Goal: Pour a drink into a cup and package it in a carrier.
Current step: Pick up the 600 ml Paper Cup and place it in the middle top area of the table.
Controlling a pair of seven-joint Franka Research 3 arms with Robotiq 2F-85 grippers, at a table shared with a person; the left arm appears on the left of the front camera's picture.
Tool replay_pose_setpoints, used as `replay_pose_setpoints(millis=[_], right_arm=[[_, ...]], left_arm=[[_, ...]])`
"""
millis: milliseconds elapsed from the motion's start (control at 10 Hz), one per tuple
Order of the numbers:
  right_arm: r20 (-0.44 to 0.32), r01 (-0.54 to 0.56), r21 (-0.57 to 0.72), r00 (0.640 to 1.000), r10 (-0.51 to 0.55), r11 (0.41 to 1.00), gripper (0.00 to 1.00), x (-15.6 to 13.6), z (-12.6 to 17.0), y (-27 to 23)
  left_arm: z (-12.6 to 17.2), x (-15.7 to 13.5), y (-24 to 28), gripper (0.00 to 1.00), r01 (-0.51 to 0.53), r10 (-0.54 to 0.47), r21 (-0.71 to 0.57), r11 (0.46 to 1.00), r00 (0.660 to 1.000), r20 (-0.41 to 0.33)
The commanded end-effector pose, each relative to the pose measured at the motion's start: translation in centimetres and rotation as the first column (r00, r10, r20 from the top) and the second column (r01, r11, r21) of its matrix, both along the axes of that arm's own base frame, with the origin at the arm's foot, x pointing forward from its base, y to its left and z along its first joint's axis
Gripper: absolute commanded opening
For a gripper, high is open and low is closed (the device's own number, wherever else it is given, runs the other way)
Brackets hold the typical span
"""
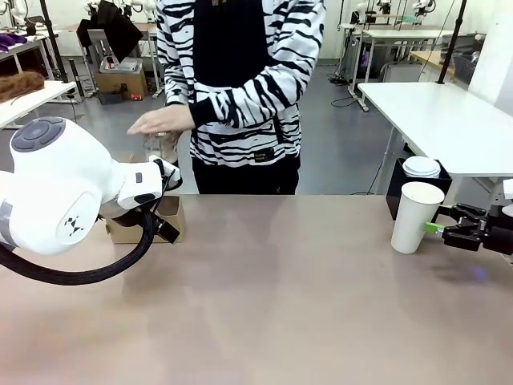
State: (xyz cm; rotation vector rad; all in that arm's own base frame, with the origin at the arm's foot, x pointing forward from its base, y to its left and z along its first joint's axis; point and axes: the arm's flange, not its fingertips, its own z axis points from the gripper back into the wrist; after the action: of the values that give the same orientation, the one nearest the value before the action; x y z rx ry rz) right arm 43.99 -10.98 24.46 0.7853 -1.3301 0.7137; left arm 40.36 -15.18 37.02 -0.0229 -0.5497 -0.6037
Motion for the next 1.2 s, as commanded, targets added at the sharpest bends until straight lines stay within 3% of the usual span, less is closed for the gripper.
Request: replay_pose_setpoints(millis=[0,800,900,1100], right_arm=[[0.039,-0.002,0.009,0.999,0.001,1.000,1.00,1.1,-0.8,1.1],[0.051,-0.056,0.075,0.997,0.052,0.996,1.00,3.9,-1.4,4.0],[0.035,-0.051,0.077,0.998,0.049,0.996,0.80,4.0,-1.5,3.7],[0.018,-0.068,0.060,0.998,0.067,0.996,0.80,3.5,-1.5,3.7]], left_arm=[[0.0,0.0,0.0,1.00,0.001,-0.001,-0.002,1.000,1.000,0.000],[0.0,0.0,0.0,1.00,0.001,-0.001,-0.002,1.000,1.000,0.000],[0.0,0.0,0.0,1.00,0.001,-0.001,-0.002,1.000,1.000,0.000],[0.0,0.0,0.0,1.00,0.001,-0.001,-0.002,1.000,1.000,0.000]])
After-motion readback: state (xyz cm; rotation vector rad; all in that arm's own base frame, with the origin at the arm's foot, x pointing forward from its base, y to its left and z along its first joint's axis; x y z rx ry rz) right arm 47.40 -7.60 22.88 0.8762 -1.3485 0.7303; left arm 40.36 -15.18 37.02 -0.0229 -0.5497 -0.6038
